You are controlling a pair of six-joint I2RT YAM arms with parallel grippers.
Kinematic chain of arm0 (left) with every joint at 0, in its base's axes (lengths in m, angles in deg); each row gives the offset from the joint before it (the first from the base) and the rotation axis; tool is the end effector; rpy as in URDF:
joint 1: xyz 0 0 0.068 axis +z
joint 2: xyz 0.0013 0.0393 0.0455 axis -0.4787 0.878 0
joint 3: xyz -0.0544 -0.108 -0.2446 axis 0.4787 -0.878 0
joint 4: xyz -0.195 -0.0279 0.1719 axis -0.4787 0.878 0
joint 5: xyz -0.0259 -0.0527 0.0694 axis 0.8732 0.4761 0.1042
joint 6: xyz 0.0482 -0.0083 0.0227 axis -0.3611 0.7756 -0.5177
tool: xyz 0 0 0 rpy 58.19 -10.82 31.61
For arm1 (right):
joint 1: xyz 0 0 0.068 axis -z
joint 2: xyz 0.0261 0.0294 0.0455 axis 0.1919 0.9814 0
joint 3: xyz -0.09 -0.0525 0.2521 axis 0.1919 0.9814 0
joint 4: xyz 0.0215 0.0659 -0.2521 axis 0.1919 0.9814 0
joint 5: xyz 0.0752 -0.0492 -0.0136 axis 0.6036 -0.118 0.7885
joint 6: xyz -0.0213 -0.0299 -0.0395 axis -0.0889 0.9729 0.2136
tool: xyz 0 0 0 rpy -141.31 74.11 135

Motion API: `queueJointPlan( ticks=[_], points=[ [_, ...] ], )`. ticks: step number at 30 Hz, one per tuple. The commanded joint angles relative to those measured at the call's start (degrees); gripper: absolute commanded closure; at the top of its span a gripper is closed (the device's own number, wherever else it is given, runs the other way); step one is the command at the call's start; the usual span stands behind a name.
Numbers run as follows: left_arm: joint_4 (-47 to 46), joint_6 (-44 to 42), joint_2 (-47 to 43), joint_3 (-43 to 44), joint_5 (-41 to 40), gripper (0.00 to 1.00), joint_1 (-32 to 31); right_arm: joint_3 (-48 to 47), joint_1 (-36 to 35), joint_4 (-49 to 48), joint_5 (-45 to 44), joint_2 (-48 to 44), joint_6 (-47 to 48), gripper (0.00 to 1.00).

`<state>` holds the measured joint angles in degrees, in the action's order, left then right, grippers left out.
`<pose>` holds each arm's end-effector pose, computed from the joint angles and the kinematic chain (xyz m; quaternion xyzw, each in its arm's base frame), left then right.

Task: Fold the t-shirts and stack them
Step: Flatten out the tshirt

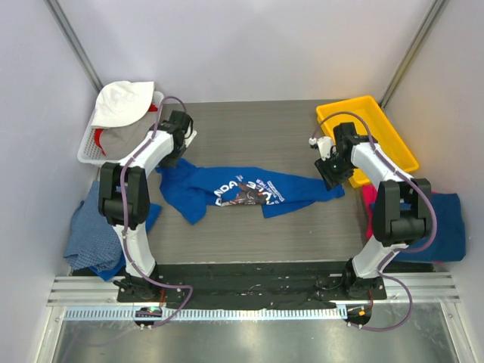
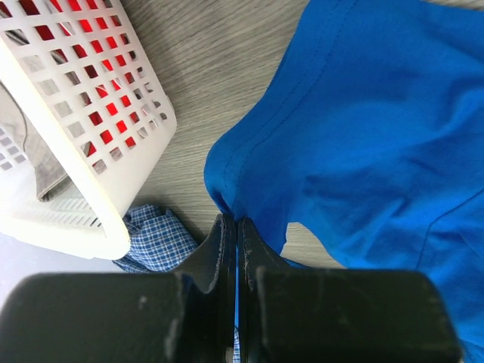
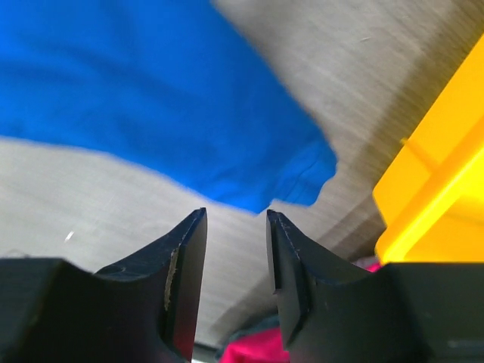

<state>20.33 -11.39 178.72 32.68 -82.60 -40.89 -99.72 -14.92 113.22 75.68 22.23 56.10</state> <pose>0.3927 -0.0706 0.2204 0.2101 0.9414 0.2114 0.1579 0.3206 0.0253 0.2251 -0.2950 0.9435 0.0184 0.1497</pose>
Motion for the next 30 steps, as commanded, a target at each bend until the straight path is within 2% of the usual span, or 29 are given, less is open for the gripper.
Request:
queueJointPlan(
  ticks=[1, 9, 20, 26, 30],
  points=[
    [0.0, 0.3, -1.4, -0.7, 0.0, 1.00, -0.3, -3.2, 0.9, -6.2, -2.6, 3.4, -3.0, 0.54],
    [-0.6, 0.2, -1.8, -1.8, 0.0, 1.00, -0.4, -5.6, 2.5, -8.0, -2.9, 8.7, -2.8, 0.51],
    [-1.3, -0.3, -2.3, -2.9, -0.9, 1.00, -0.3, -6.0, 5.7, -8.3, -2.4, 12.2, -1.3, 0.52],
    [-1.3, -0.3, -2.2, -2.7, -1.0, 1.00, -0.4, -5.3, 5.8, -8.4, -2.0, 12.1, -1.3, 0.57],
    [-1.3, -0.2, -2.2, -2.8, -1.1, 1.00, -0.4, -5.0, 5.8, -8.3, -1.5, 12.5, -1.2, 0.65]
  ],
)
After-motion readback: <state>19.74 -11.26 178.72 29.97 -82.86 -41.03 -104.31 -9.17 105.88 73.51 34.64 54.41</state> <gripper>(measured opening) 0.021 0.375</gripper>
